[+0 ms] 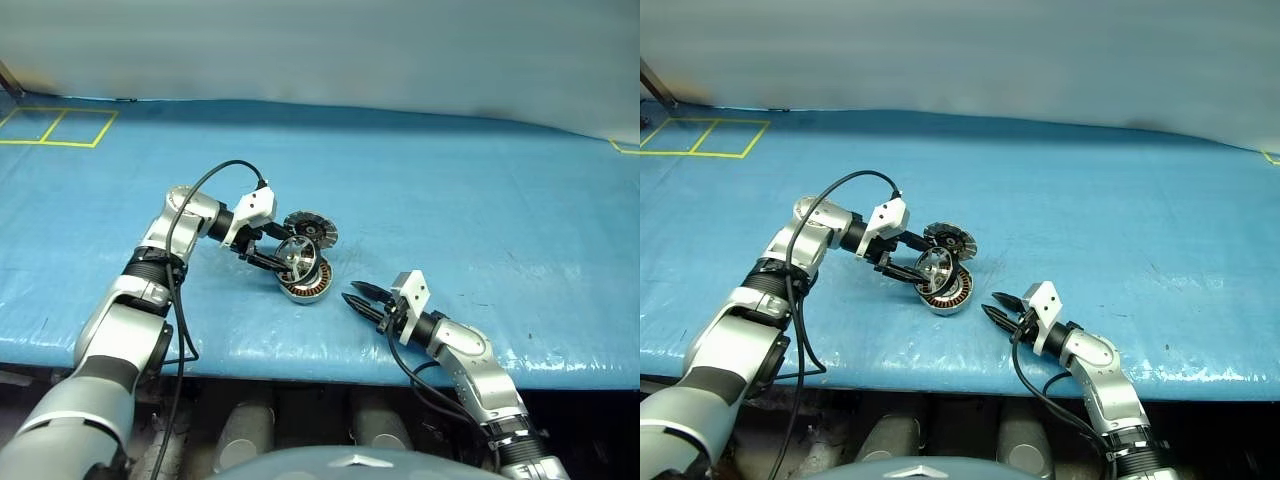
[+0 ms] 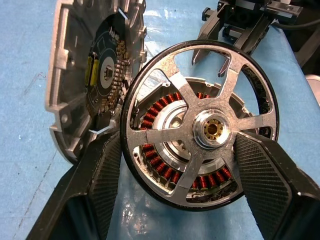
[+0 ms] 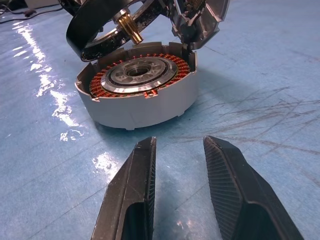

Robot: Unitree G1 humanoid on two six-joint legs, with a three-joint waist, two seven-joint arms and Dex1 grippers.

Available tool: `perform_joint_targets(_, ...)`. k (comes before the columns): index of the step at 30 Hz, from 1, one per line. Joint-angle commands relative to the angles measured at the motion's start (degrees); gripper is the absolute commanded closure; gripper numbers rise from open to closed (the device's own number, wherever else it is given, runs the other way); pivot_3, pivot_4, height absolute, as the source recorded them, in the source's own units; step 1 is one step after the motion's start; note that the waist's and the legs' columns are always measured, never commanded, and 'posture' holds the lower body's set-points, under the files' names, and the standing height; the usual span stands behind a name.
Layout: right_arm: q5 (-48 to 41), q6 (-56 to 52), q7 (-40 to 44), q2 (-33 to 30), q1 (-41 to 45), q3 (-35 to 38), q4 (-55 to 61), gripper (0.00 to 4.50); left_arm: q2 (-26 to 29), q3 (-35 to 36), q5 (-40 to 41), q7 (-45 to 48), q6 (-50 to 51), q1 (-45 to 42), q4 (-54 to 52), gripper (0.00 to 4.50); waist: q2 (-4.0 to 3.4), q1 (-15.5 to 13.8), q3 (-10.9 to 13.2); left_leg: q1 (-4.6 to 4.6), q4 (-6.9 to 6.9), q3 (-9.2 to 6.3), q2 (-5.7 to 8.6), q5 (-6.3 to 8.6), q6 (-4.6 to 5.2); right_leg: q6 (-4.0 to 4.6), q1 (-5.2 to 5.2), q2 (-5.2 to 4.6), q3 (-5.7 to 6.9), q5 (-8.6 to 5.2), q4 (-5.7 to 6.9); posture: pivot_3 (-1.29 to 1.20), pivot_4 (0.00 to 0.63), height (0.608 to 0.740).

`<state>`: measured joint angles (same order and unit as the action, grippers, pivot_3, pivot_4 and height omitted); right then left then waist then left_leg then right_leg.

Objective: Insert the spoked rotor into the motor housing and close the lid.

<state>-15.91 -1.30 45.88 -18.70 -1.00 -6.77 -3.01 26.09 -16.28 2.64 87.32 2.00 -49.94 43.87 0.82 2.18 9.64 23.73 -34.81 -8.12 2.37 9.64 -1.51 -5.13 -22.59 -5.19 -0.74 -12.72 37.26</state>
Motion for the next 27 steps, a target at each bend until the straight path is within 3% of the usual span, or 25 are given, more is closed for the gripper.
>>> perform_joint_targets(1, -0.05, 1.47, -0.19, 0.09, -0.34, 0.73, 0.64, 2.91, -0.2, -0.04, -0.82, 0.1, -1.24, -1.65, 0.69, 1.36, 0.0, 0.04, 0.0, 0.0, 0.0, 0.0, 0.0, 0.0, 0.0, 0.0, 0.0, 0.0, 0.0, 0.0, 0.0, 0.0, 0.15, 0.74)
perform_joint_targets(13, -0.01, 2.36, -0.03, 0.01, -0.12, 0.93, -0.7, 2.91, -1.07, 0.45, -1.71, 0.35, -0.78, -1.95, 1.66, 1.36, 0.0, 0.05, 0.0, 0.0, -0.03, 0.0, 0.0, 0.0, 0.0, -0.01, 0.01, 0.0, 0.0, 0.0, 0.0, 0.0, 0.15, 0.74)
perform_joint_targets(14, -0.05, 2.39, 0.03, 0.02, -0.04, 0.92, -0.86, 2.91, -1.04, 0.61, -1.82, -0.19, -1.41, -1.94, 1.61, 0.64, 0.0, 0.05, 0.0, 0.0, -0.04, 0.0, 0.0, 0.0, 0.0, -0.01, 0.02, 0.0, 0.0, 0.0, 0.0, 0.0, 0.15, 0.74)
perform_joint_targets(16, -0.09, 2.51, 0.1, 0.04, 0.1, 0.91, -1.15, 2.91, -1.04, 0.93, -1.84, -0.84, -2.47, -1.89, 1.47, 0.06, 0.0, 0.04, 0.0, -0.01, -0.04, 0.0, 0.0, 0.0, 0.0, 0.0, 0.02, 0.0, 0.0, 0.0, 0.0, 0.0, 0.15, 0.74)
perform_joint_targets(27, -0.08, 3.13, 0.03, 0.33, 0.63, 0.82, -2.14, 2.91, -0.28, 2.18, -0.04, -0.85, -2.66, -1.07, -1.02, 0.02, 0.0, 0.05, 0.0, -0.01, -0.06, 0.0, 0.0, 0.0, 0.0, -0.02, 0.03, 0.0, 0.0, 0.01, 0.0, 0.0, 0.15, 0.74)
